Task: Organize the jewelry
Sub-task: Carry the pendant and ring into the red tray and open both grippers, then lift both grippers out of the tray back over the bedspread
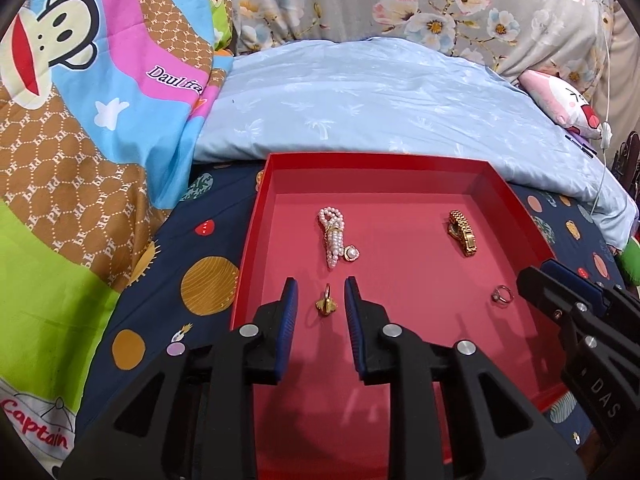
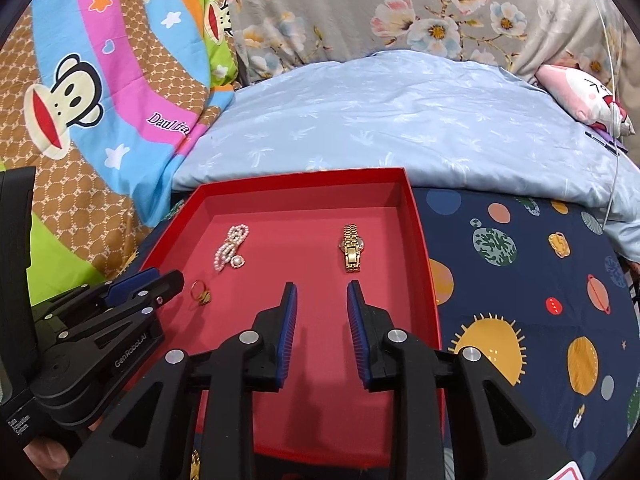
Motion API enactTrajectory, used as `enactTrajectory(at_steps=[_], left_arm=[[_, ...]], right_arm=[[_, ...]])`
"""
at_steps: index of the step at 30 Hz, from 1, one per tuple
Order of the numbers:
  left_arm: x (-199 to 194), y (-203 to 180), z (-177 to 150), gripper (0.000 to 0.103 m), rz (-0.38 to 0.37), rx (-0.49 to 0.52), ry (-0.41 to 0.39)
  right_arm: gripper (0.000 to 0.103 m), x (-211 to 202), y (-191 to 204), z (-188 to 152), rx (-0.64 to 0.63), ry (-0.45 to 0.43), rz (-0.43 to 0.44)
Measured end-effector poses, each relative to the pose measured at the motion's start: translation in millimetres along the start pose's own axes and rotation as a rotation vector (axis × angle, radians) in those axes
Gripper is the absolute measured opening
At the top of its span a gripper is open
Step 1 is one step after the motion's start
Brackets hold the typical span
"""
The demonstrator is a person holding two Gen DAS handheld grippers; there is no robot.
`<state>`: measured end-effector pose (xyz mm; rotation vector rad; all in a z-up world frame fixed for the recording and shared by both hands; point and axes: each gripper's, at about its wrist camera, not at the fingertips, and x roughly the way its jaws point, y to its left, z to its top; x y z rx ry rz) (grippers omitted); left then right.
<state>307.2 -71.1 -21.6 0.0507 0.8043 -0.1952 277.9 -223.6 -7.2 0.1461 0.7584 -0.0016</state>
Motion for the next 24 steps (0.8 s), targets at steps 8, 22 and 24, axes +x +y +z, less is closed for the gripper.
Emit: enactTrajectory(at_steps=[8,22,24], left_arm=[[-21,-5,-5,0.023,-0.007,0.001,-0.008],[-54,-6,-19,0.023,-0.020,-0.009,-0.020],[-60,-7,-22,0.023,-0.021,-0.008,-0.023]], right_arm=[[0.026,-18,2,-7,-0.003,-0.004,-0.001],[0.026,-52,6,-21,0.000,-0.016,0.007],[0.026,-60,6,-25,0.004,-0.019,0.012]])
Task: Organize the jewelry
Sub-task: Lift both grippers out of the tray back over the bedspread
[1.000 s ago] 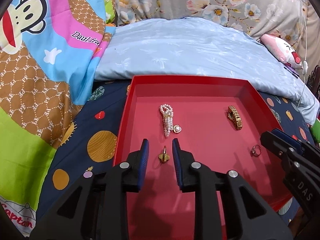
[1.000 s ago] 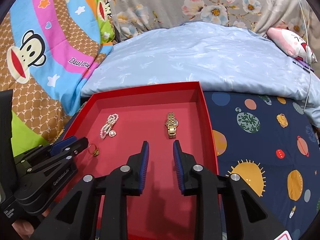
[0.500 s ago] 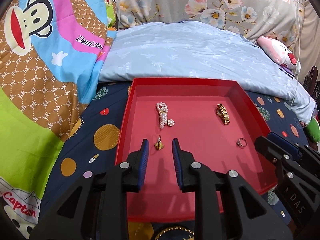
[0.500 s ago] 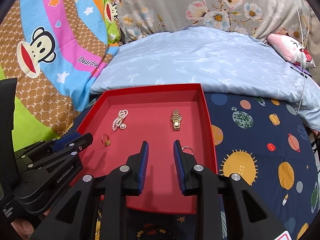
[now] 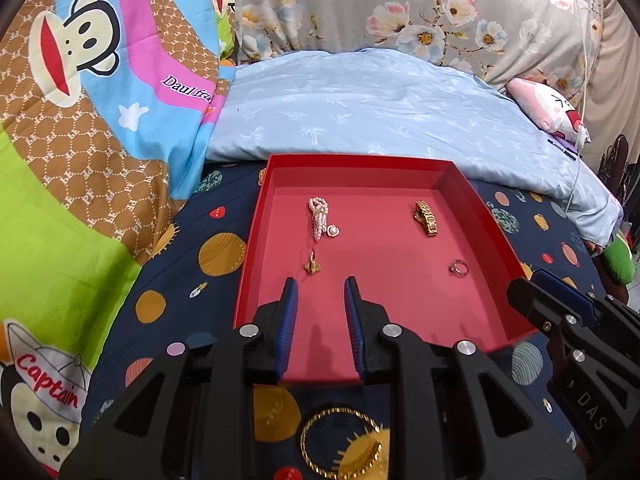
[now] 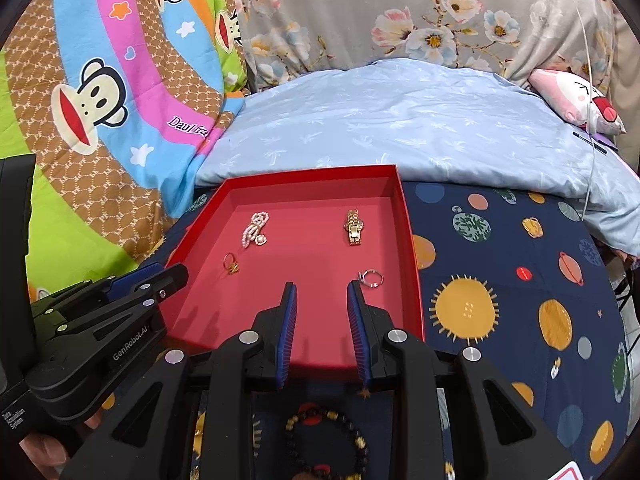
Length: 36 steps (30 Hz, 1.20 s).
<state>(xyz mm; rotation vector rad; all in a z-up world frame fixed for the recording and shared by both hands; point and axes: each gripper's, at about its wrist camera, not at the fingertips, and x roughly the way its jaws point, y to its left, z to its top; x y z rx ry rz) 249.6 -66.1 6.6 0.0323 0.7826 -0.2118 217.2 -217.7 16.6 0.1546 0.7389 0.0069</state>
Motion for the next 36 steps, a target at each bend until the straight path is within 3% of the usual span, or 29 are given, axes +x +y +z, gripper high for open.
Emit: enactTrajectory(at_steps=[16,20,27,32,36], left_arm=[[-35,-7,-34,0.023,-0.007,0.007,0.011],[-41,-5,-41,0.023,-0.010,-0.004,0.016],[-43,-3,-53,0.023,-0.004,-0.007,0.035],[-48,-1,-64,0.038,-0.001,-0.008,0.040],[-51,1,-77,0.038,0.006,-0.005,0.046]], right_arm=[[0.026,-48,5,-50,0.025,0.022,0.013],[0.032,-56,5,-62,0.038,0.027,0.012],[0.032,-60,0,-85,0.058,0.057,-0.001],[0.032,-61,-2,-99,0.046,0.069,-0.046],[0.033,-60,-5,-109,0.035,0.080,-0.084]])
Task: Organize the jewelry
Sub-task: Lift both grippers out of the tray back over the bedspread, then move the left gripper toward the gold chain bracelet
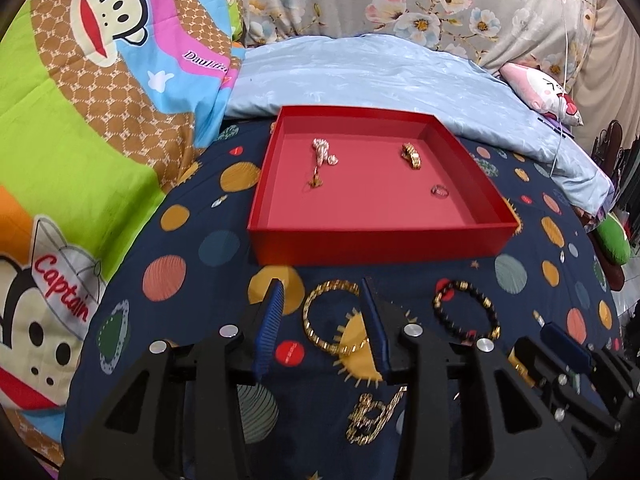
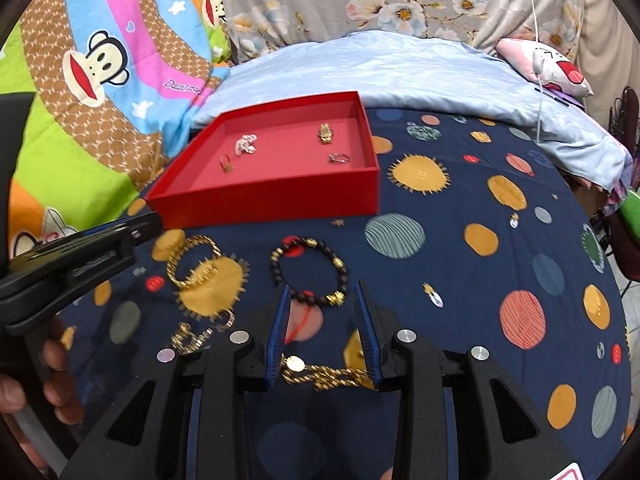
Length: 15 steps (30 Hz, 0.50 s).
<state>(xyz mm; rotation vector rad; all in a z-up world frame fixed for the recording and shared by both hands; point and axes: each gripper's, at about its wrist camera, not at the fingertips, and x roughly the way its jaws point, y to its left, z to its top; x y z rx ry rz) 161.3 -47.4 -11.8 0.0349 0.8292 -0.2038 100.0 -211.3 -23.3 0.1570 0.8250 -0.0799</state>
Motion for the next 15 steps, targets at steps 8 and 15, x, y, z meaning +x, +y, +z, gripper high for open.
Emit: enactTrajectory(at_steps=[8,15], left_arm=[[4,15,-39,0.058,0.010,-0.005,0.052],[5,35,-68,0.058,0.016,-0.036,0.100]], right_arm=[[0.039,4,-10,-16,0.015,0.021,-0.020],[0.039,5,-17,-31,0.042,0.050,-0.015]])
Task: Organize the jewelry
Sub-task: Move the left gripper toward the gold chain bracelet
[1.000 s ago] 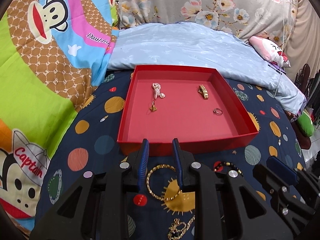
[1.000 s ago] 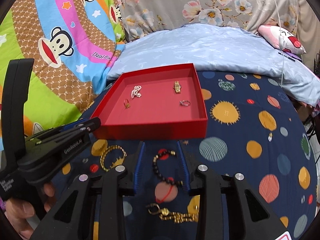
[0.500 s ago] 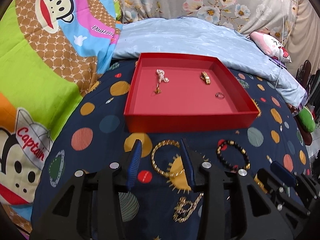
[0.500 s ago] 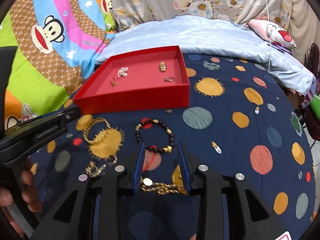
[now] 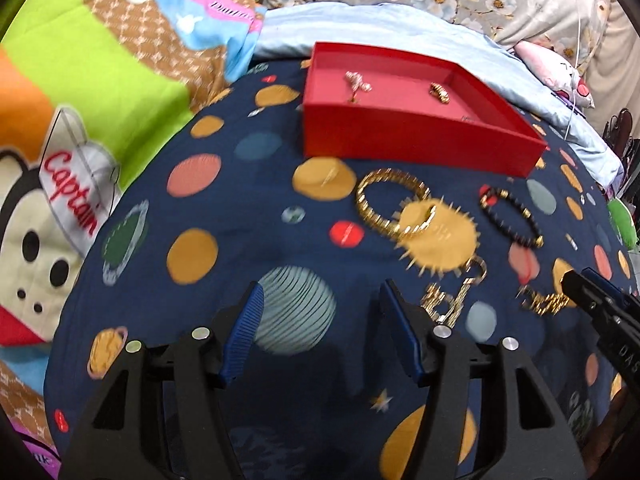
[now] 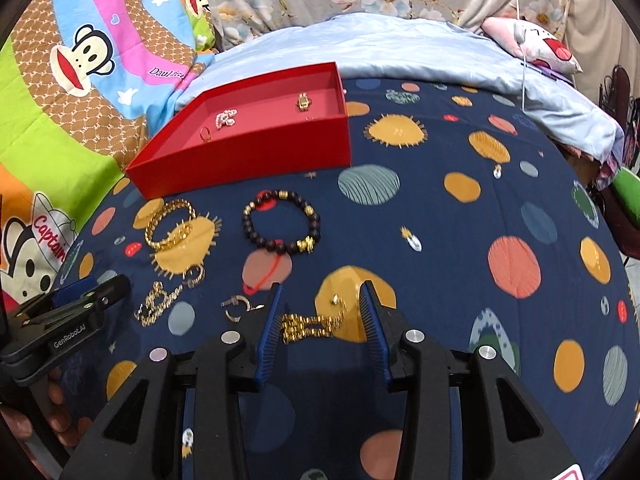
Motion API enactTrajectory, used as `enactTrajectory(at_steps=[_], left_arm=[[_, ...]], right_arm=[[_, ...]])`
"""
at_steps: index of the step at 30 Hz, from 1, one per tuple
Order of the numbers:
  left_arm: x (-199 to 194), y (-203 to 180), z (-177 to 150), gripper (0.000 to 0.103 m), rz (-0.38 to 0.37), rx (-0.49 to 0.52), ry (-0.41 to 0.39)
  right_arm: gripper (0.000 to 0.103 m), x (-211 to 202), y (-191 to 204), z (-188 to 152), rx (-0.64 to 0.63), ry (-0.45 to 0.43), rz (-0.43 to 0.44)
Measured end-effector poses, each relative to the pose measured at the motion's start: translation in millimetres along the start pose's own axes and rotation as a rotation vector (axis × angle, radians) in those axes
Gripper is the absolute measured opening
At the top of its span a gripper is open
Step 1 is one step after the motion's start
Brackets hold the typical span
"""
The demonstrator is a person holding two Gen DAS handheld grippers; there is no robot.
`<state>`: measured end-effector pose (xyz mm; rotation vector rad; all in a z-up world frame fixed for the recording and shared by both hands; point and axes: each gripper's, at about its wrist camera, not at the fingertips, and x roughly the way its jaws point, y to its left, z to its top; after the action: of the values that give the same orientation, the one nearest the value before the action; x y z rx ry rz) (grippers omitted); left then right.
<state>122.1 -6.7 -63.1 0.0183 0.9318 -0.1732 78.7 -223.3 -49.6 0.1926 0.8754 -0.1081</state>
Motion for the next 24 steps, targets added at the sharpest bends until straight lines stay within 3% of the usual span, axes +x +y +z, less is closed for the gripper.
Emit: enactTrajectory(at_steps=[10,12,15,20,24], left_arm=[[-6,-2,2,0.072,-0.042,-0.007,-0.038],[-3,-7,10,0.082,-0.056,-0.005,-0.042],[3,-20,22,0.088,-0.055,0.016,-0.062],[23,-35,38,0.088,-0.035,0.046,-0.064],[36,-37,41,0.080,-0.032,0.049,-0.043]], right_arm=[[0.040,0,-6,-15,0.030,0.017,0.007],[0.041,0,-6,-14,0.031,0.016,0.009],[0.044,0,-6,-13,0.033,0.013,0.015],[0.044,1,-6,-11,0.036,0.013,0.019],[0.045,2,-6,-10,0.039,0.012,0.024]])
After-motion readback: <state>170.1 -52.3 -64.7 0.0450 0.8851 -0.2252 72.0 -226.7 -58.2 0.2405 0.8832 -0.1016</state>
